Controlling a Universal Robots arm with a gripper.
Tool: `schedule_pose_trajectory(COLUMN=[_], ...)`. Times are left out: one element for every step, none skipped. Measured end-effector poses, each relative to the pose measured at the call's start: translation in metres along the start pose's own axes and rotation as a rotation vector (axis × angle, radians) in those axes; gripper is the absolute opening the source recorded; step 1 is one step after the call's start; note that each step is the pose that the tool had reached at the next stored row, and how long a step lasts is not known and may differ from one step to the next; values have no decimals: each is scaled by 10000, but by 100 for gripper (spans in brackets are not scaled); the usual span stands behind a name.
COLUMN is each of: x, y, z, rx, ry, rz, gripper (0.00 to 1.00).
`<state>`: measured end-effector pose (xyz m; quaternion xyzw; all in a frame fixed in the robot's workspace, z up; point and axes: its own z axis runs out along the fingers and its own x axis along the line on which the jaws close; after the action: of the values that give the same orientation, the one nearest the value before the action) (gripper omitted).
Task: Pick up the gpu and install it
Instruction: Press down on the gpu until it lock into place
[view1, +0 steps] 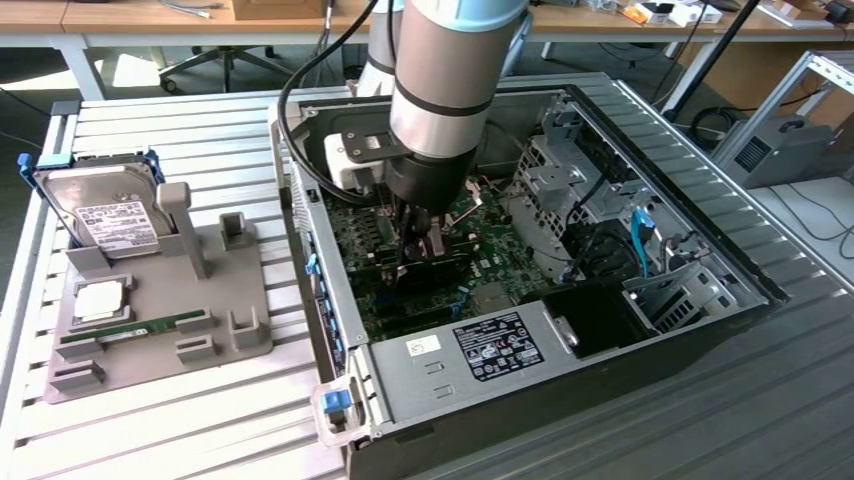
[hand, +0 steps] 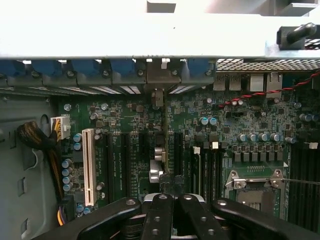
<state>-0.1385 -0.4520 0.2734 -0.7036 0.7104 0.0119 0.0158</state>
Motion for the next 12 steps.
schedule_pose_trajectory(x=[0,1,2,2,2,2,2,2,3,2,2,2], y=[0,1,1,1,1,1,2,4,6,6,6,6], z=[1,5,6,7,6,7,11,15,18,18,18,18], rx=[1,1,1,1,1,1,2,3,1,1,0,0], ry=[0,-2,-2,-2,-1,-1,-2,-1,0,0,0,0], rz=[0,1,0,1,0,0,0,0,1,1,0,0], gripper=[11,11,11,11,11,11,11,11,11,11,11,11])
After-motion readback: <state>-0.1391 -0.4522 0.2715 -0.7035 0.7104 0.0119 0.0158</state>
